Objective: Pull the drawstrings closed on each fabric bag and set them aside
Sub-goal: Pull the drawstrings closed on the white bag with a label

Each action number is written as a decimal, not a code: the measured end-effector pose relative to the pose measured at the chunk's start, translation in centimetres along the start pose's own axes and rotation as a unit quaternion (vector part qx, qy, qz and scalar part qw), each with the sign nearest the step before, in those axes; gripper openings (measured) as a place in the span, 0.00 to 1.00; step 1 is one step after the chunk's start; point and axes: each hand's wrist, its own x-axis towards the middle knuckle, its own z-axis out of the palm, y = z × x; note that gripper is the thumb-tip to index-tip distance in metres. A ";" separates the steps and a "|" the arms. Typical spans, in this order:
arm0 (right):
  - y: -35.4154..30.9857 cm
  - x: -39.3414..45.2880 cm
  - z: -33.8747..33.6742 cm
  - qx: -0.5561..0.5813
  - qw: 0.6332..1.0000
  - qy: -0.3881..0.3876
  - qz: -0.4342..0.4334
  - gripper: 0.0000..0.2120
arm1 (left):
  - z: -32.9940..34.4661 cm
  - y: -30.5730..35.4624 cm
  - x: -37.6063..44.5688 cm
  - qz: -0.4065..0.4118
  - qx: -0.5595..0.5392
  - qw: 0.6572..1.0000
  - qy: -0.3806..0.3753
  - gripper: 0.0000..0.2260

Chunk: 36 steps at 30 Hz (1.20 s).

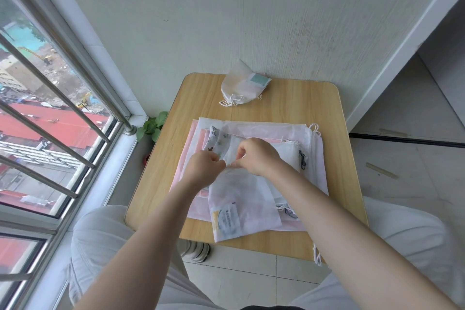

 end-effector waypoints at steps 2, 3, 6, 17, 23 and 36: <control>-0.1 0.0 0.6 0.000 1.000 0.015 0.010 0.12 | 0.0 -0.2 0.0 -0.001 0.012 1.000 -0.002 0.19; -0.1 -0.1 0.9 -0.010 1.000 0.026 0.010 0.11 | 0.0 -0.2 0.0 0.001 0.027 1.000 -0.004 0.19; -0.4 -0.1 1.5 -0.054 0.997 0.048 0.003 0.06 | 0.2 0.0 -0.4 0.018 0.029 0.999 -0.024 0.20; 0.0 -0.1 2.1 -0.028 0.999 0.043 0.011 0.08 | 0.8 1.2 -1.5 0.028 -0.262 0.963 -0.049 0.10; 0.1 -0.3 0.3 0.042 0.997 -0.048 0.043 0.22 | 2.2 0.9 -0.8 0.038 -0.132 0.990 0.023 0.09; -1.8 0.6 -1.7 0.401 0.913 0.049 -0.052 0.18 | 2.0 -0.5 -0.4 0.077 -0.064 0.993 -0.055 0.12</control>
